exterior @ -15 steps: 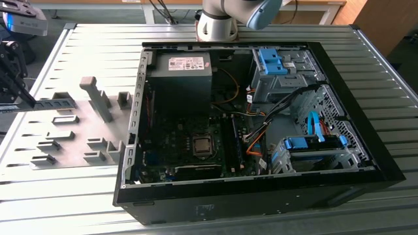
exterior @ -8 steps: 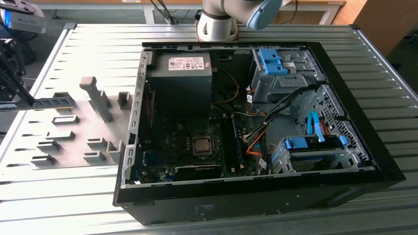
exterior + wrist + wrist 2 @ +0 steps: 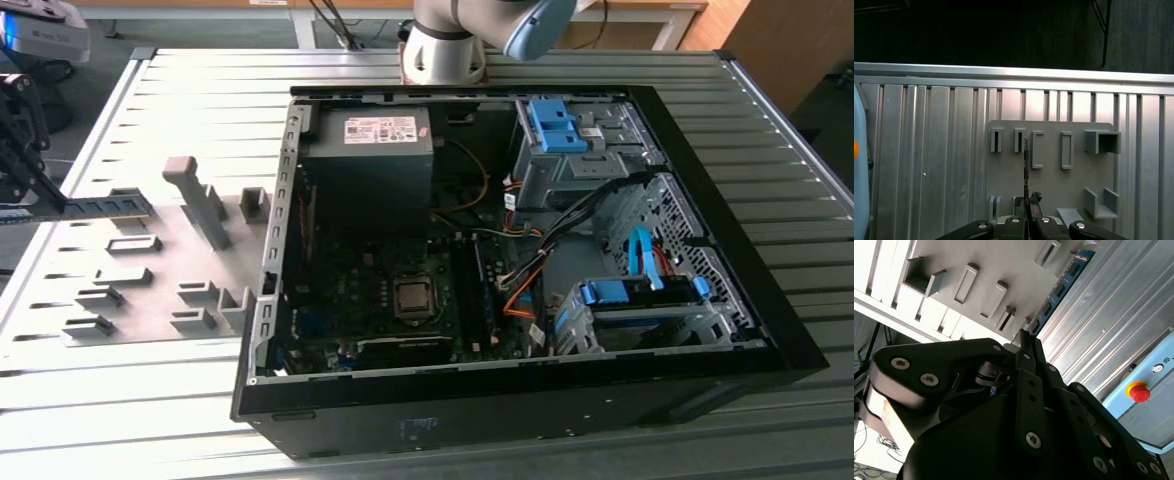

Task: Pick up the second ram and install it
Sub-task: 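Pick up the second ram and move it above second insertion slot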

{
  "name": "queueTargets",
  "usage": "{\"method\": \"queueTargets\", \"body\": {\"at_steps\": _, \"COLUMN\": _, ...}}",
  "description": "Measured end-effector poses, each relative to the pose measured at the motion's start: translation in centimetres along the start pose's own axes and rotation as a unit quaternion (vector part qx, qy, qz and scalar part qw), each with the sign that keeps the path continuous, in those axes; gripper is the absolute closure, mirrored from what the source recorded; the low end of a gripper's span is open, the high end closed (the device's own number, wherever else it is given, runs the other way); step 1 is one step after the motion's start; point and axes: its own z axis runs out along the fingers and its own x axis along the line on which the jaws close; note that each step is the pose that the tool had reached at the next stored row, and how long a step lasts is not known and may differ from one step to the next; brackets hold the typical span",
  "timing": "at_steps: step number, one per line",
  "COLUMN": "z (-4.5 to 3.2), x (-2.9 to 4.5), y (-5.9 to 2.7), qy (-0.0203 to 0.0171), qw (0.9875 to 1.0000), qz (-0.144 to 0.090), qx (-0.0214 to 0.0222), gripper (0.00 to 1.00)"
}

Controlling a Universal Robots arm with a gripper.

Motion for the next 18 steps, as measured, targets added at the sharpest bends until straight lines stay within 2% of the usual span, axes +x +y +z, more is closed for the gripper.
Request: {"method": "queueTargets", "body": {"at_steps": 18, "z": -1.22, "x": -0.05, "y": 0.03, "qy": 0.0001, "qw": 1.0, "qz": 0.0, "qx": 0.0, "gripper": 0.86}}
